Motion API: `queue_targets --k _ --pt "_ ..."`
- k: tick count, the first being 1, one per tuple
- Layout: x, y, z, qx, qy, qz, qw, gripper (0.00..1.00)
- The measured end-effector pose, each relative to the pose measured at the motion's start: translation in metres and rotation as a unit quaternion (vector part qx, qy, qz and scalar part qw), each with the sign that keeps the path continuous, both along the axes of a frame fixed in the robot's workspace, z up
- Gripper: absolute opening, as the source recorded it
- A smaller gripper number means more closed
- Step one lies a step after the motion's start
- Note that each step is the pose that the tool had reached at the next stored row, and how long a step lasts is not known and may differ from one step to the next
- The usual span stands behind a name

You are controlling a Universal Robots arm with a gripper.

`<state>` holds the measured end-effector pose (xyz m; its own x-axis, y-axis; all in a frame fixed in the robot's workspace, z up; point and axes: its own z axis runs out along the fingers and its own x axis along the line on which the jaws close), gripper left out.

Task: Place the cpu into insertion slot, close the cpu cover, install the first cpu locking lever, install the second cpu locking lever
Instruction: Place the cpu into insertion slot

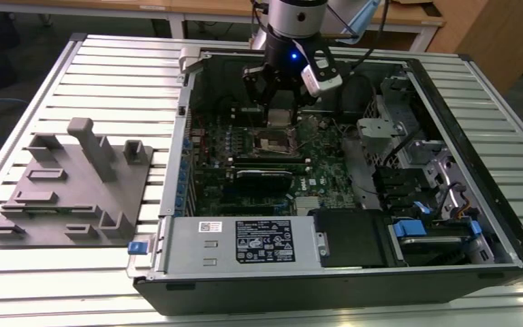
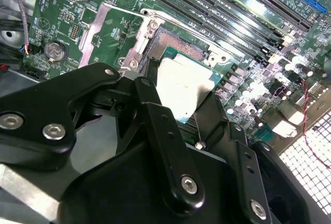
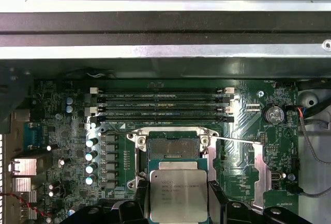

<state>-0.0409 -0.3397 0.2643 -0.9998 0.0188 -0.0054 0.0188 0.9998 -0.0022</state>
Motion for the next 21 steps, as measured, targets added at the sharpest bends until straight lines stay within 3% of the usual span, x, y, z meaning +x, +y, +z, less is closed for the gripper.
queue_targets --k 21 --pt "0.0000 0.0000 -0.0068 -0.0011 0.0000 0.000 1.0000 0.54"
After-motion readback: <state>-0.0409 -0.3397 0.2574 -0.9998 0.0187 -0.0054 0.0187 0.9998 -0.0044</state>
